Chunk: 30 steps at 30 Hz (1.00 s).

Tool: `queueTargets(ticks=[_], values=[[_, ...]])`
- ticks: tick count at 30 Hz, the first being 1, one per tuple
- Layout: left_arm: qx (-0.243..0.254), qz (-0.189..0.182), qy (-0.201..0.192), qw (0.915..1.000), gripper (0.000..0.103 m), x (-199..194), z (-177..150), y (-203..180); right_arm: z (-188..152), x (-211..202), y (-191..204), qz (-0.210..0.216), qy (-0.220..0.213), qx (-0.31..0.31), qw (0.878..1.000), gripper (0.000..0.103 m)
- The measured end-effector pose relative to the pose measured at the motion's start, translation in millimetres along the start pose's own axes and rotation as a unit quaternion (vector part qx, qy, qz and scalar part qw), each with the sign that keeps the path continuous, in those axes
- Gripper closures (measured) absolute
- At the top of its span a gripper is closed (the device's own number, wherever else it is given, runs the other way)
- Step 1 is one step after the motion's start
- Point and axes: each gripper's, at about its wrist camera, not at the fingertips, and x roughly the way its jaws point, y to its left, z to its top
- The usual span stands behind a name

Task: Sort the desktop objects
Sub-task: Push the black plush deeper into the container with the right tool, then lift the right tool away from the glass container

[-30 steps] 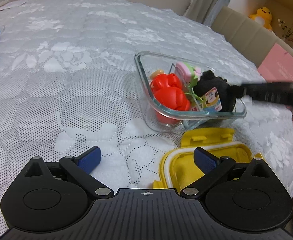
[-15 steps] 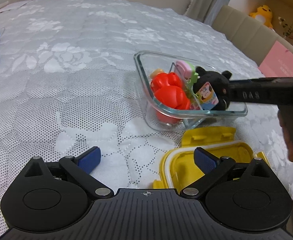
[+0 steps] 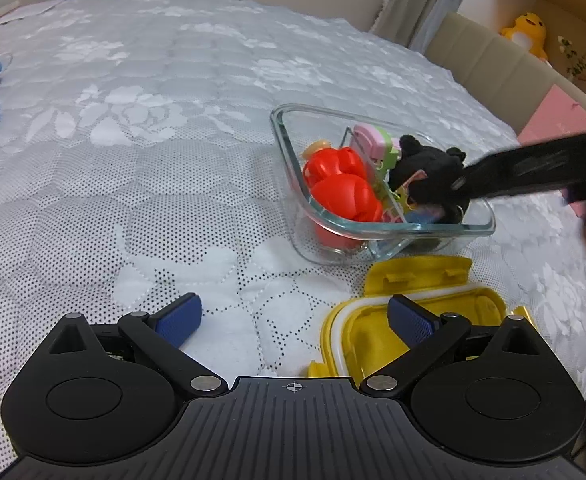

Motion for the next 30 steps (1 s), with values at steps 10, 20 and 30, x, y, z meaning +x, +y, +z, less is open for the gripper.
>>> queueTargets(ticks=[10,20,30], values=[[-0.01,0.0,-0.002,0.9999,0.001,1.0,1.9,4.0,22.1,-5.9,9.2,-0.081,-0.112,-0.048,0.989,0.078],[-0.003,-0.001,0.002,1.0,0.001,1.7,-0.4,4.2,21.8,33.8,16.1,-0.095,-0.071,-0.068,0.991,0.07],[-0.003,0.002,0.002,1.0,0.001,3.1,-0.2,3.4,21.7,-14.8,3.8,-0.13,-0.085,-0.095,0.983,0.05]])
